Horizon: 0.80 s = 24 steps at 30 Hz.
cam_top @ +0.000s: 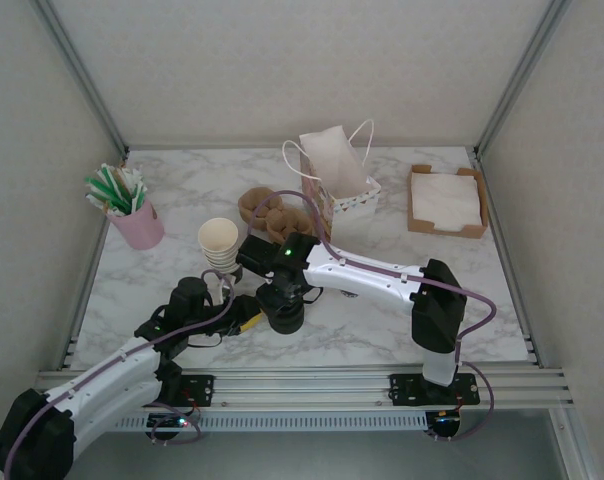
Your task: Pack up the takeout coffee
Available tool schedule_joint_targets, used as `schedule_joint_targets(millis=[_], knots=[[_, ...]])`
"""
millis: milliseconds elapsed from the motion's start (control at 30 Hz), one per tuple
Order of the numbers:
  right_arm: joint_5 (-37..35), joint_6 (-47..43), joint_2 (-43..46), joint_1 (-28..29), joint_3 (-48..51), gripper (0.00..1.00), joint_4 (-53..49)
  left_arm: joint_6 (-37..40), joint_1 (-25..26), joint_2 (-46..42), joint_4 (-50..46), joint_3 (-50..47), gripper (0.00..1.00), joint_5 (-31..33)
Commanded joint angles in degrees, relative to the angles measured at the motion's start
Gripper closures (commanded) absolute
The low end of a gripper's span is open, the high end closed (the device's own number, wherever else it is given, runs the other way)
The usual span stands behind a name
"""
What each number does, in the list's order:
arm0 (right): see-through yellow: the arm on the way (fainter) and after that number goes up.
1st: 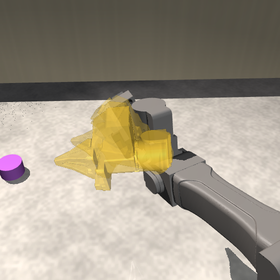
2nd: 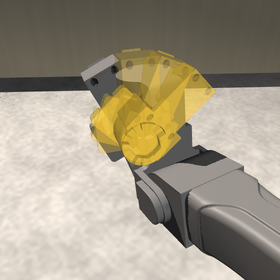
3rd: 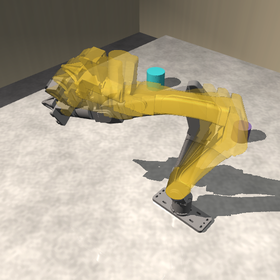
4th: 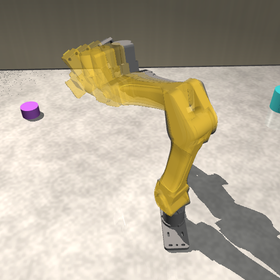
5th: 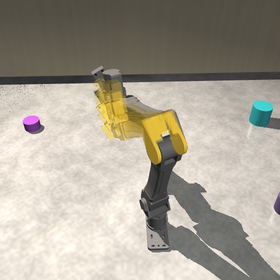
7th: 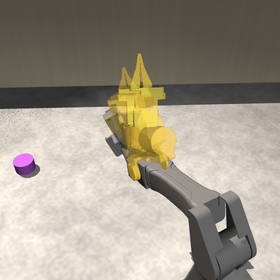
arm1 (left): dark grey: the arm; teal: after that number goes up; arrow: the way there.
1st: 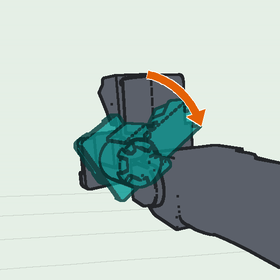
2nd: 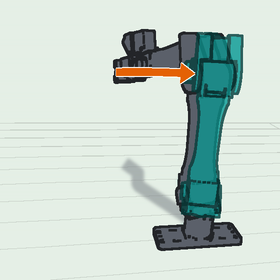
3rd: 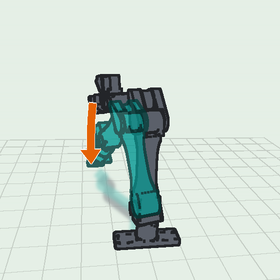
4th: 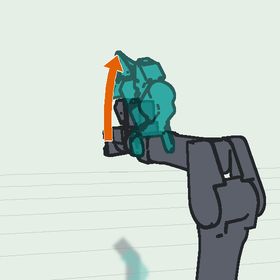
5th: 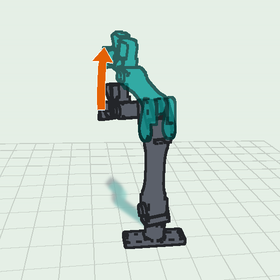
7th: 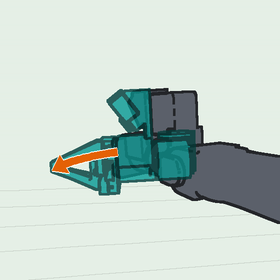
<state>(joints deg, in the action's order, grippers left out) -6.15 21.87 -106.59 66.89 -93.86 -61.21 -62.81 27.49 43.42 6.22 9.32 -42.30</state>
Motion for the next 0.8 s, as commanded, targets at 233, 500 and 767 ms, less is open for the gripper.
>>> schedule_joint_targets(millis=[233, 500, 767], knots=[[2.4, 1.1, 1.5, -0.3, 0.9, 0.33, 0.5, -0.1, -0.6, 0.3, 4.0, 0.2, 0.57, -1.1], [2.8, 1.4, 1.7, -0.2, 0.7, 0.33, 0.6, 0.4, -0.6, 0.1, 3.0, -0.1, 0.58, -0.3], [3.9, 2.2, 1.9, -0.8, 1.1, 0.34, 0.8, 0.4, -0.6, 0.0, 2.9, -0.5, 0.58, -0.2]])
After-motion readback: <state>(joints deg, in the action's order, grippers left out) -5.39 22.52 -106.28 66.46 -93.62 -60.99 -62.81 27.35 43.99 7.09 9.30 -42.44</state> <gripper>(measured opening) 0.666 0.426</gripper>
